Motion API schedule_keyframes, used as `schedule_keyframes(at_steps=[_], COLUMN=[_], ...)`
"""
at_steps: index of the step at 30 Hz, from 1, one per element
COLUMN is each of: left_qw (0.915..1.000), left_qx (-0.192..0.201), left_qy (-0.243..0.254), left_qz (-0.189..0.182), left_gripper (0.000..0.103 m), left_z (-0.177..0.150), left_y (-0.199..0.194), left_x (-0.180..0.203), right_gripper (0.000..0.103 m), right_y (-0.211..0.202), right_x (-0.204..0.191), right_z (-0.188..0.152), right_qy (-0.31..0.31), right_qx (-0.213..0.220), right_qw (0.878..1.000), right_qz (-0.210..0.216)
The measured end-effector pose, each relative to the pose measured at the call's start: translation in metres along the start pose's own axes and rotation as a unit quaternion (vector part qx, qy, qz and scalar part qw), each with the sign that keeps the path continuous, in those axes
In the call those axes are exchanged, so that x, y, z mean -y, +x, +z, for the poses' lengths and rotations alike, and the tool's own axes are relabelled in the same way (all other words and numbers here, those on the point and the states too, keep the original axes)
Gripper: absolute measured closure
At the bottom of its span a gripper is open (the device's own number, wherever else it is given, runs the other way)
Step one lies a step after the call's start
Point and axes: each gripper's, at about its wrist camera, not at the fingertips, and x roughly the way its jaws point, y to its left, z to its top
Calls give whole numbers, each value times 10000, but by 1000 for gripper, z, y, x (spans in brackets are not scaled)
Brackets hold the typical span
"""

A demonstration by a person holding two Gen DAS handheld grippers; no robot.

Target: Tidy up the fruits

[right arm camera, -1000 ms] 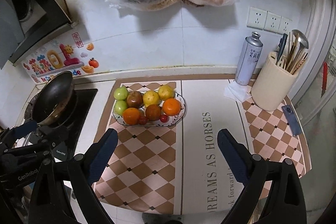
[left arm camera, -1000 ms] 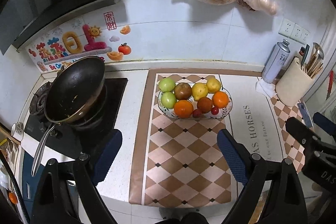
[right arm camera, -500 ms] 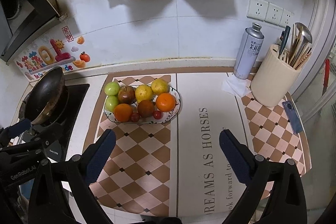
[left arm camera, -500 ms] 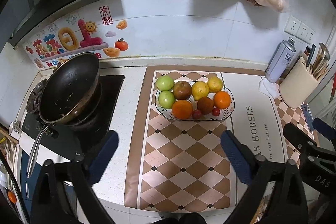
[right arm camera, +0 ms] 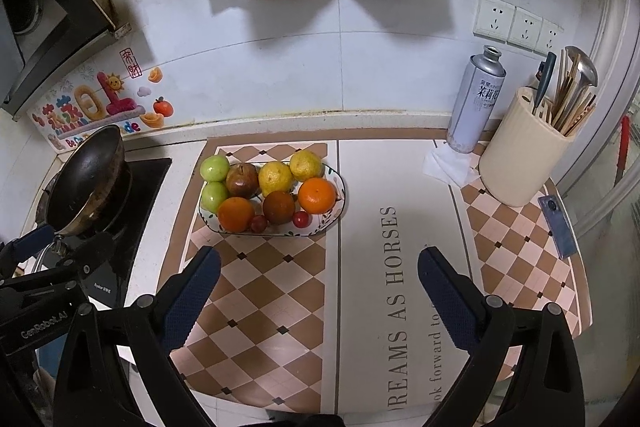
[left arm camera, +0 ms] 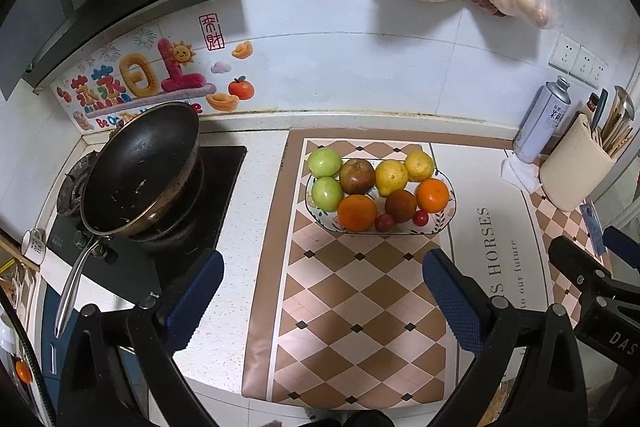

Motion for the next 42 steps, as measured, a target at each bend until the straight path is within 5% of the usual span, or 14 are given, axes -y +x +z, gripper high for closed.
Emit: schedule_keyframes(at_steps=[42], left_qw=[9993], left_qx=[320], left_qy=[74], left_qz=[181], left_gripper=[1], left_z=[-17], left_y=[-21], left_x=[1], right_gripper=[2], right_y=[-12], right_x=[-1], right_z=[-18], right_qy=[-77], right_qx=[18], right_qw=[10000], right_qz=[-41])
